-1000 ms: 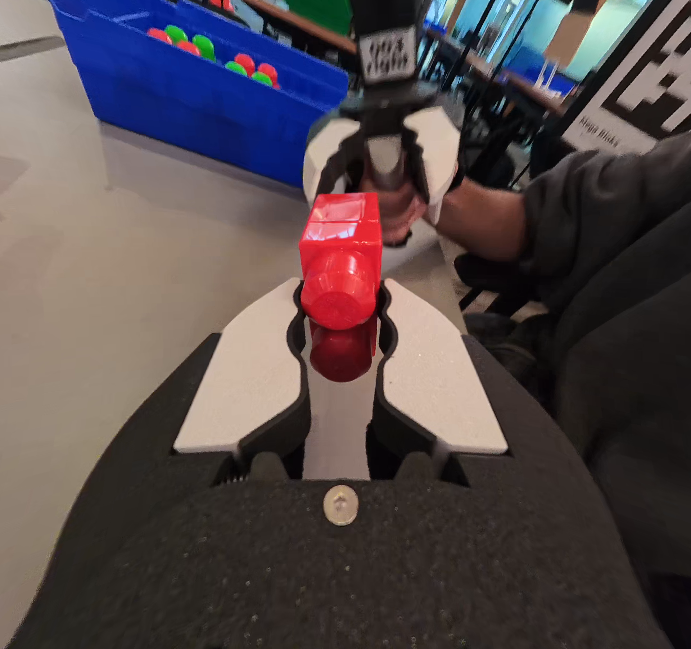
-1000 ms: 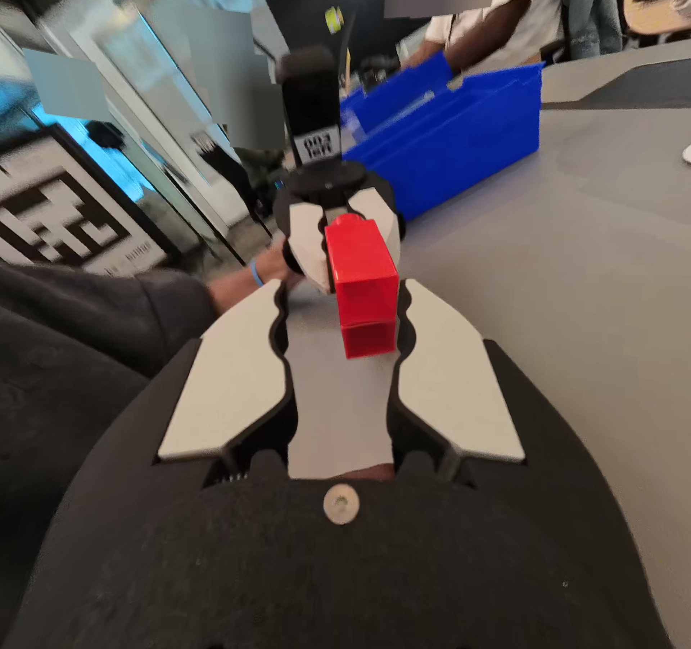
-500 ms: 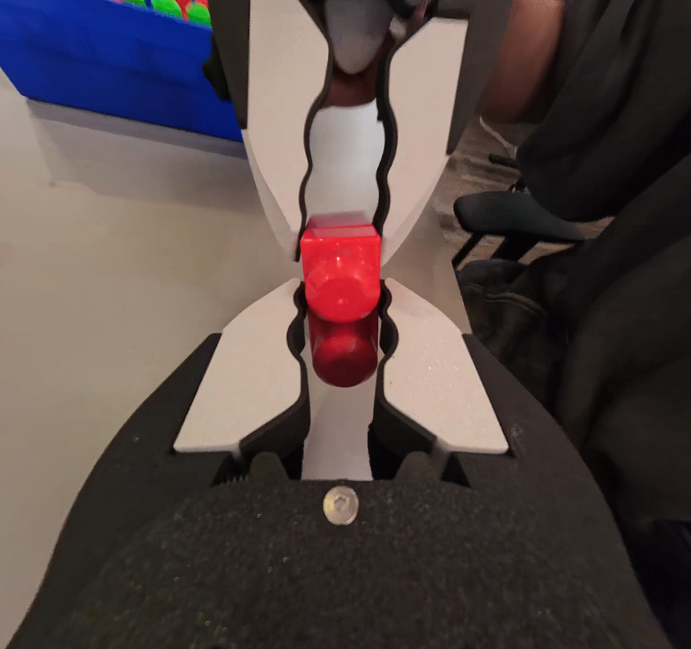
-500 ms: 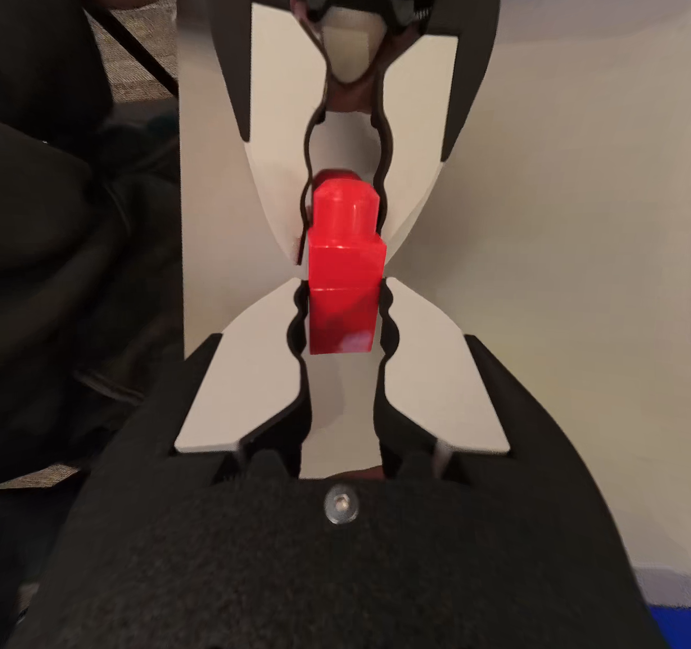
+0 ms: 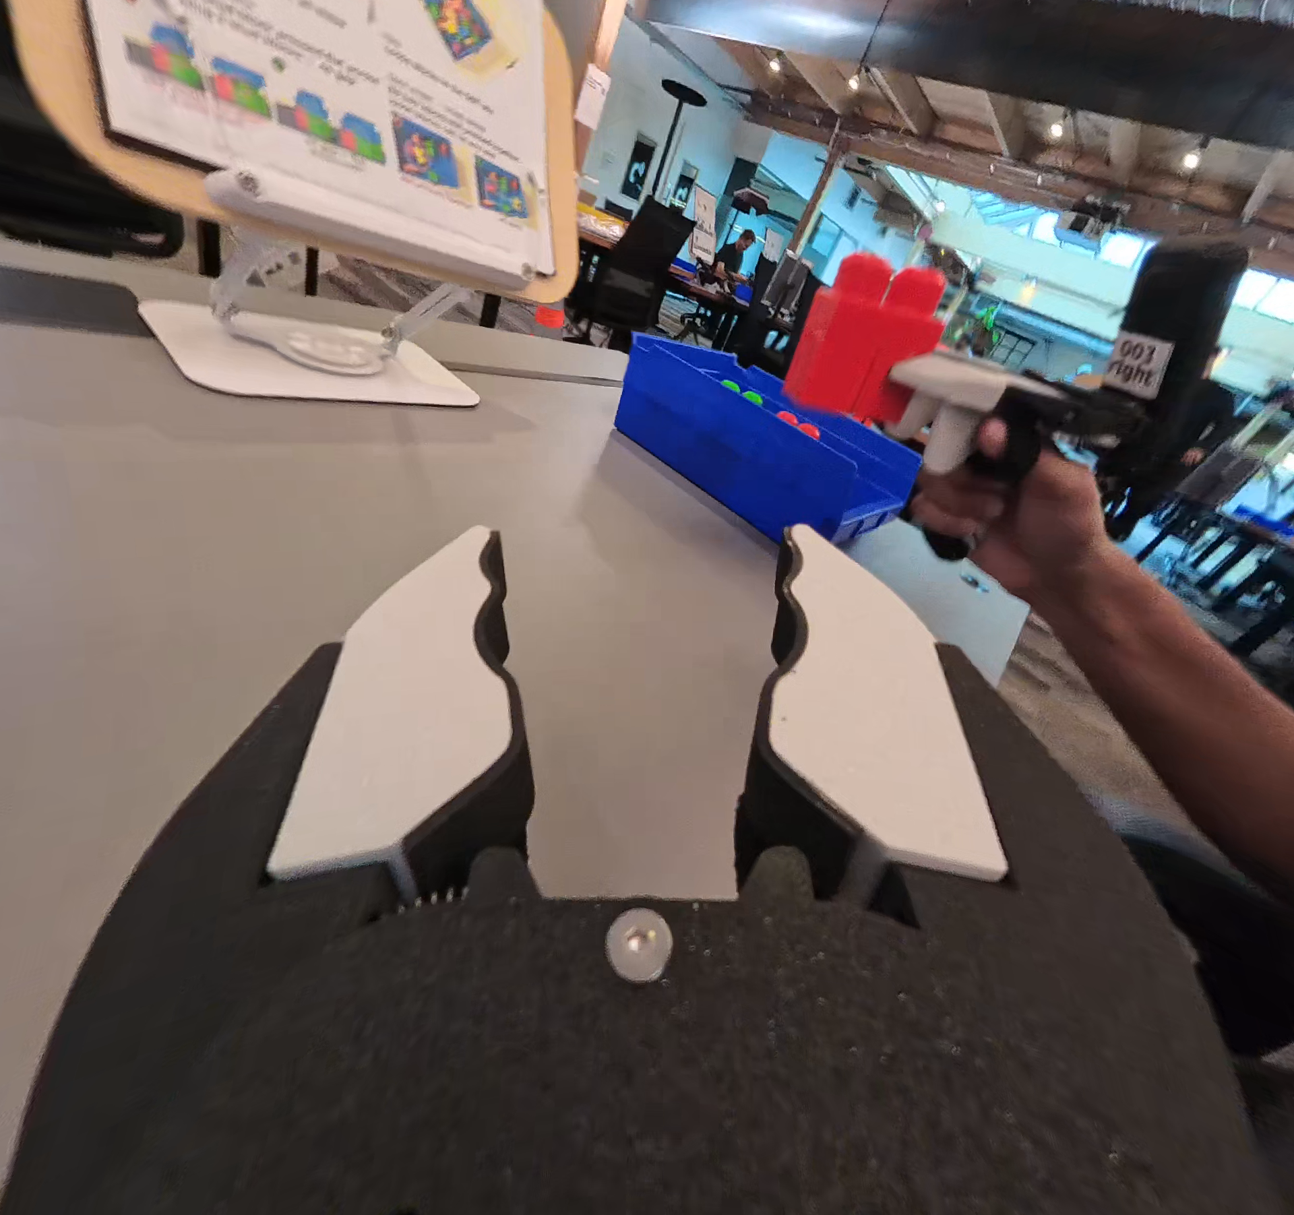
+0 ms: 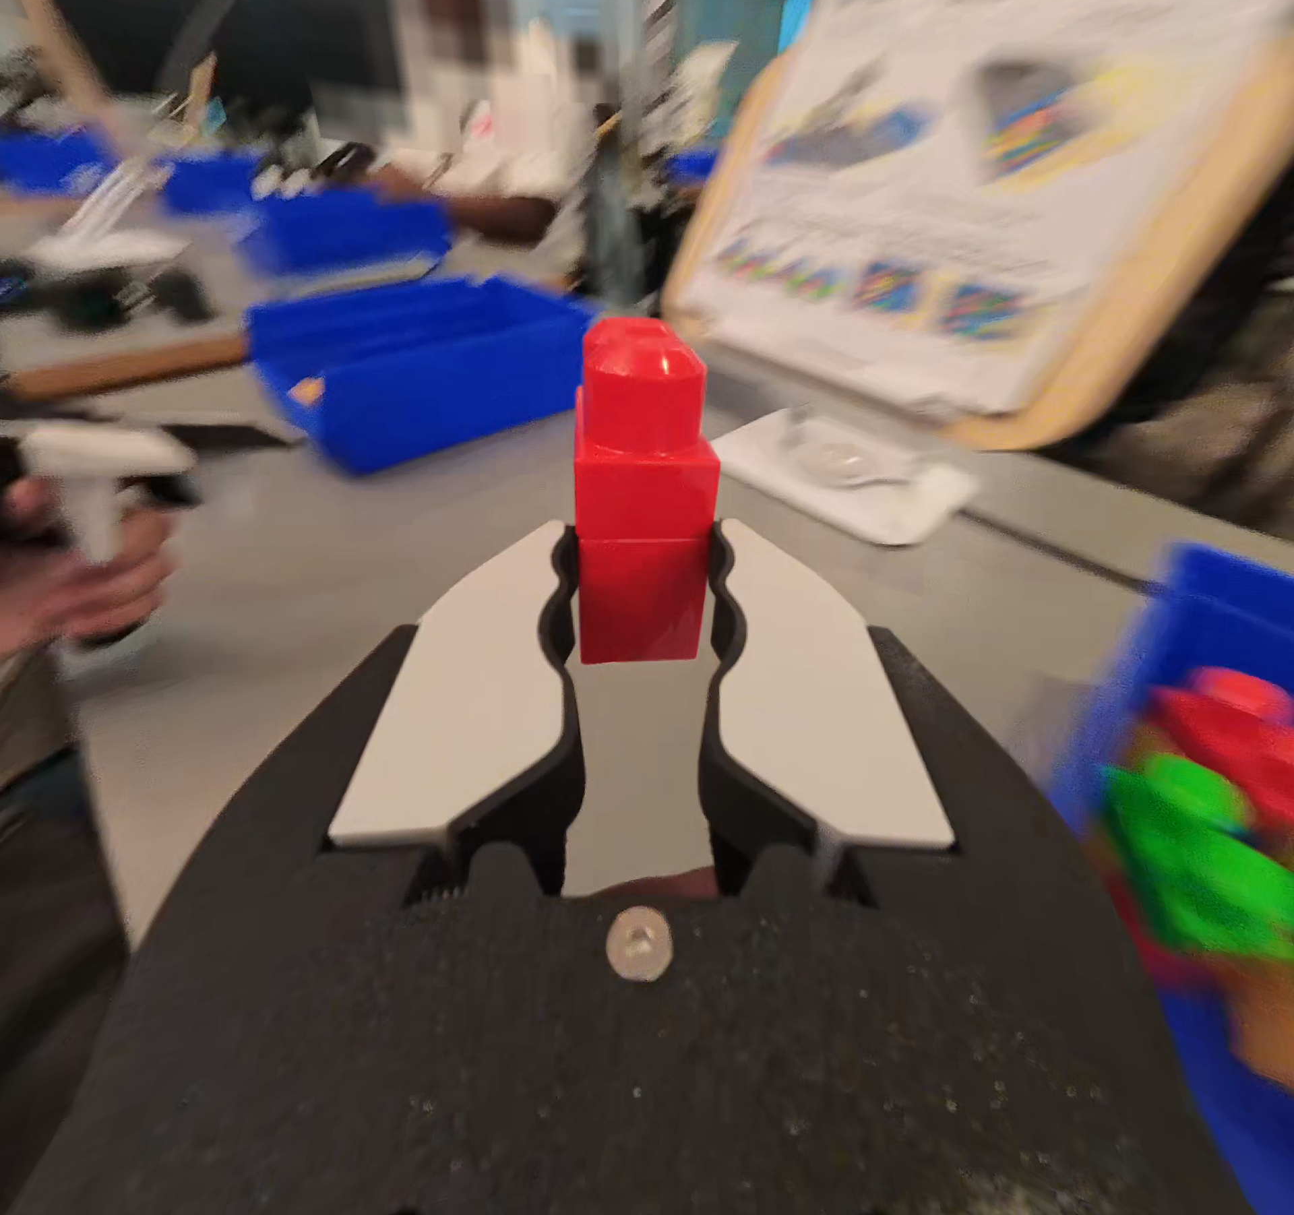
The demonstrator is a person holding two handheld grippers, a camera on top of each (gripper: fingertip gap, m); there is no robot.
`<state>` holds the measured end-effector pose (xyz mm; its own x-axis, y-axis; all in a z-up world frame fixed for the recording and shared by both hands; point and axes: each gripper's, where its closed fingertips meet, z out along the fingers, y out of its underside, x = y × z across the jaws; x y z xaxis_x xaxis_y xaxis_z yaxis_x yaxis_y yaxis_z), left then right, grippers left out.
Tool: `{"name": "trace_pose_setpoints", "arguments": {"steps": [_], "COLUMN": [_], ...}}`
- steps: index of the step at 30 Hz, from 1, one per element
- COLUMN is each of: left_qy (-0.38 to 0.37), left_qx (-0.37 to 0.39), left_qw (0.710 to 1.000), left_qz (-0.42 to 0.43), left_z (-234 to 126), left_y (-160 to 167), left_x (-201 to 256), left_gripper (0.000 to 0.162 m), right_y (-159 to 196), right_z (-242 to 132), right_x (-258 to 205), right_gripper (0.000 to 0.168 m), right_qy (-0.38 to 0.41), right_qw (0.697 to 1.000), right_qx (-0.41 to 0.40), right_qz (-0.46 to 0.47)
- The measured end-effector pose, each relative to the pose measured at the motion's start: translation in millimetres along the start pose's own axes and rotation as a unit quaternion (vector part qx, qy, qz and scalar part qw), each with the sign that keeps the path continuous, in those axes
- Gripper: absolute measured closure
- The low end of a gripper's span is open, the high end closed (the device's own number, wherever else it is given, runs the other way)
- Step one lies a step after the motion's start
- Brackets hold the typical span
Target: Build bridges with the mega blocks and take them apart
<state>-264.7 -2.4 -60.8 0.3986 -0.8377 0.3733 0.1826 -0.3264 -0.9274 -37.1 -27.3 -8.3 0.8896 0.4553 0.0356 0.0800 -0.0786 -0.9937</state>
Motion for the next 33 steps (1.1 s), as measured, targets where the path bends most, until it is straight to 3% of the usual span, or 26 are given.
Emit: {"name": "trace_pose_setpoints", "arguments": {"steps": [2,5,7,10,16,33], "left_qy": [0.012,0.049,0.066,0.084,0.101,0.111], "left_qx": [-0.006,-0.033,-0.043,-0.062,-0.083,-0.112], "left_qw": [0.999,0.997,0.996,0.994,0.991,0.987], "left_qz": [0.034,0.042,0.034,0.032,0.037,0.021], "left_z": [1,7,10,16,21,19], "left_y": [-1,4,10,20,29,46], "left_x": [15,35,43,50,55,51], "left_gripper": [0.088,0.088,0.090,0.090,0.094,0.096], "right_y": [-11,19,48,86,124,157], "right_z": [-50,-116,-139,-147,-138,-133], "right_x": [50,140,183,212,235,237], "right_gripper": [0.133,0.133,0.133,0.133,0.133,0.132], "right_qy": [0.081,0.201,0.237,0.274,0.308,0.307], "right_qw": [0.996,0.978,0.964,0.941,0.899,0.851], "right_qx": [0.027,-0.056,-0.107,-0.178,-0.291,-0.399], "right_qz": [0.005,-0.005,0.050,0.088,0.109,0.149]}}
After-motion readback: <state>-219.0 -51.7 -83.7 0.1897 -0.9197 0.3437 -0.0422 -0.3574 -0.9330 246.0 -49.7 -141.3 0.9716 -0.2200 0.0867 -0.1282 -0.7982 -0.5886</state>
